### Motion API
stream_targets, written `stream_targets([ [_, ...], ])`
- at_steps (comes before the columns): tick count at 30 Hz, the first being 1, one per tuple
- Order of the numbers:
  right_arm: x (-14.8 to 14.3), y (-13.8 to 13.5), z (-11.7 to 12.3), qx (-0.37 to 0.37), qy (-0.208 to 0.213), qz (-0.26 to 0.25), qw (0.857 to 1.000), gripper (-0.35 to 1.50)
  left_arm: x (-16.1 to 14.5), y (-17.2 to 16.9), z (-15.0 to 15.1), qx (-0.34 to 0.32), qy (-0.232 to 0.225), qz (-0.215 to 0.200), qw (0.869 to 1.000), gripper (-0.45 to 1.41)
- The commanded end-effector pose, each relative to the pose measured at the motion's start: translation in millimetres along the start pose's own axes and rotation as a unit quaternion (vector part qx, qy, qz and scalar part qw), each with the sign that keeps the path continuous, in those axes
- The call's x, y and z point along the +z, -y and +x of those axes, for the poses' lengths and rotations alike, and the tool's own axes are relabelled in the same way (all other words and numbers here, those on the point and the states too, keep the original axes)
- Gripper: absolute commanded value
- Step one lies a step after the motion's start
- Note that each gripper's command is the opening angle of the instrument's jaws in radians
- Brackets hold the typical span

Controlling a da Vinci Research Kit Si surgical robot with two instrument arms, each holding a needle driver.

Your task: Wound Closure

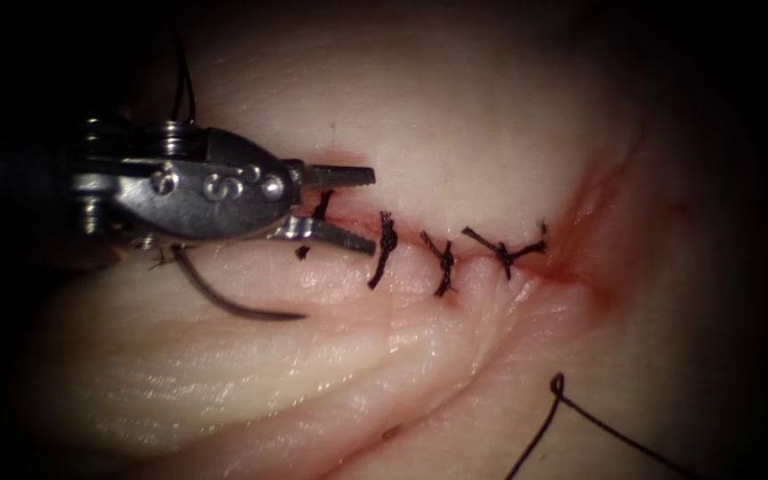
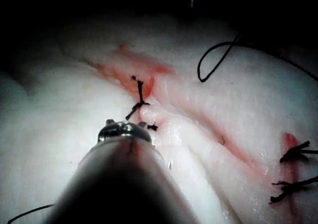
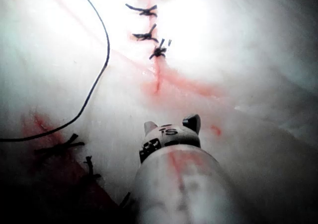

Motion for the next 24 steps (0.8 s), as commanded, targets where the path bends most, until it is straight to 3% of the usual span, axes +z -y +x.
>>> stream_targets([
  [1, 1.2, 0.1, 0.0, -0.003, 0.0, 0.001, 1.0, 1.3, -0.1, 0.3, 0.3, -0.002, -0.002, -0.002, 1.0, 0.37],
  [3, 1.1, 0.0, -0.1, -0.003, 0.0, 0.001, 1.0, 1.3, -2.0, -0.8, 0.0, -0.001, 0.003, -0.009, 1.0, 0.36],
  [7, 1.1, 0.0, -0.1, -0.003, 0.0, 0.002, 1.0, 1.3, -3.1, -3.0, -1.2, 0.02, 0.073, -0.04, 0.996, 0.34],
  [12, 1.2, 0.0, -0.1, -0.003, -0.001, 0.002, 1.0, 1.3, -2.7, -4.6, -2.8, 0.034, 0.17, -0.044, 0.984, 0.34],
  [14, 1.3, 0.1, 0.0, -0.003, -0.002, 0.003, 1.0, 1.3, -2.0, -4.8, -3.5, 0.041, 0.201, -0.038, 0.978, 0.19],
  [17, 1.7, 0.2, 0.2, -0.002, -0.006, 0.004, 1.0, 1.3, -1.2, -4.9, -4.5, 0.054, 0.243, -0.015, 0.968, 0.27],
  [24, 2.3, 0.6, 0.4, -0.002, -0.012, 0.006, 1.0, 1.3, 0.4, -4.0, -5.9, 0.051, 0.252, -0.001, 0.966, 0.32],
])
